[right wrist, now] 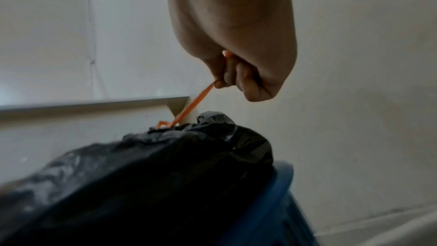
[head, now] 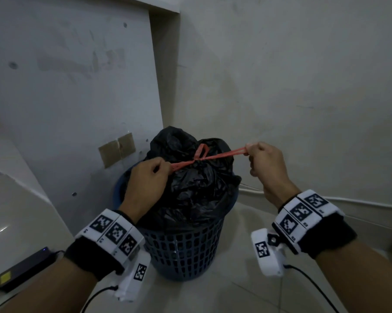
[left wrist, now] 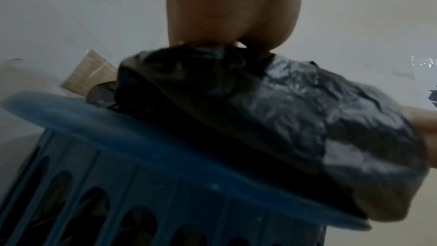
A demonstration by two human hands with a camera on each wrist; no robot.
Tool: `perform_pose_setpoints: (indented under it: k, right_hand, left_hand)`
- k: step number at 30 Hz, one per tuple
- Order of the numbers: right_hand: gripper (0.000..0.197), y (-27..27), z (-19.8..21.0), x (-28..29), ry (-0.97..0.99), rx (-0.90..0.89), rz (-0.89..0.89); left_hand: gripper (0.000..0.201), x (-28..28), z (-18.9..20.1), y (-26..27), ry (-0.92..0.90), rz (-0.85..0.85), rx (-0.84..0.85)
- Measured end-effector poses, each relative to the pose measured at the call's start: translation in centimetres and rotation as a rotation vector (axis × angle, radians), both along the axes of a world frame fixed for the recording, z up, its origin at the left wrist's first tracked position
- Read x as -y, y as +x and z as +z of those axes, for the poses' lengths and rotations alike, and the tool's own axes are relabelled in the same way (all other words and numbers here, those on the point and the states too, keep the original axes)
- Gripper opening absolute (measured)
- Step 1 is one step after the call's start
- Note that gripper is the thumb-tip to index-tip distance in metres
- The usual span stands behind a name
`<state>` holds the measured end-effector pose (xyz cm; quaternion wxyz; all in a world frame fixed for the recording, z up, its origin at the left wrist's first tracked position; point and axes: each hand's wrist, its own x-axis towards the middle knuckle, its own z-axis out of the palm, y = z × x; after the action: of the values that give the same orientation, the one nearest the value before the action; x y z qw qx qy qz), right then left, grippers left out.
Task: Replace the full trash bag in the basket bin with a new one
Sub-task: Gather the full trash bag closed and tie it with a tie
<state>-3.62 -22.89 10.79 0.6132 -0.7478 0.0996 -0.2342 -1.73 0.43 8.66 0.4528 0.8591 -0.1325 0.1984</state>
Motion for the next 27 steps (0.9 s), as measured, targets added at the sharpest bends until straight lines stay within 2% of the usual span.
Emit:
perform_pose_setpoints:
  k: [2, 5, 7, 9, 12, 14, 16, 17, 18, 20, 22, 24, 25, 27]
  right_hand:
    - [0.032, -0.6, 0.1, 0.0, -0.090, 0.059, 0.052]
    - [0.027, -1.4, 0.6, -0.3, -0.115, 0.098, 0.153]
    - [0.023, -1.5, 1.0, -1.0, -0.078, 0.102, 0.230]
    - [0.021, -1.2, 1.3, -2.0, 0.007, 0.114, 0.263]
    - [0.020, -0.5, 1.8, -3.4, -0.006, 0.184, 0.221]
    - [0.018, 0.0, 1.6, -3.9, -0.112, 0.239, 0.182]
    - [0.017, -0.1, 1.2, -4.2, -0.250, 0.272, 0.166]
    - [0.023, -0.2, 0.8, -4.2, -0.345, 0.276, 0.154]
    - [0.033, -0.3, 0.4, -4.3, -0.464, 0.273, 0.142]
    - [0.057, -0.9, -0.4, -4.3, -0.730, 0.229, 0.157]
    - [0.080, -1.3, -0.9, -4.4, -0.923, 0.148, 0.285]
    - [0.096, -1.6, -1.4, -4.8, -1.000, 0.068, 0.437]
    - [0.095, -1.7, -1.7, -5.1, -1.022, 0.042, 0.461]
    - [0.072, -1.6, -2.3, -5.7, -1.081, 0.035, 0.407]
  left_hand:
    - [0.036, -0.3, -0.5, 0.1, -0.039, 0.014, -0.020]
    - [0.032, -0.1, -0.3, -0.5, -0.036, -0.028, 0.075]
    - [0.051, 0.6, 0.2, -1.0, 0.113, -0.173, 0.097]
    - [0.069, 1.7, 0.3, -1.3, 0.262, -0.267, 0.029]
    - [0.081, 2.7, -0.6, -0.7, 0.481, -0.246, 0.003]
    - [0.072, 2.6, -1.3, -0.3, 0.553, -0.231, 0.010]
    - [0.052, 2.3, -1.7, -0.1, 0.562, -0.208, 0.071]
    - [0.041, 2.2, -1.8, -0.3, 0.557, -0.192, 0.116]
    - [0.033, 2.1, -1.7, -0.5, 0.532, -0.181, 0.141]
    - [0.034, 1.9, -1.5, -0.4, 0.402, -0.172, 0.107]
    - [0.044, 1.4, -1.1, 0.0, 0.181, -0.179, -0.024]
    - [0.050, 1.1, -0.4, 0.1, -0.018, -0.186, -0.184]
    - [0.049, 1.0, -0.1, 0.1, -0.104, -0.180, -0.267]
    - [0.039, 0.9, 0.3, 0.1, -0.223, -0.143, -0.368]
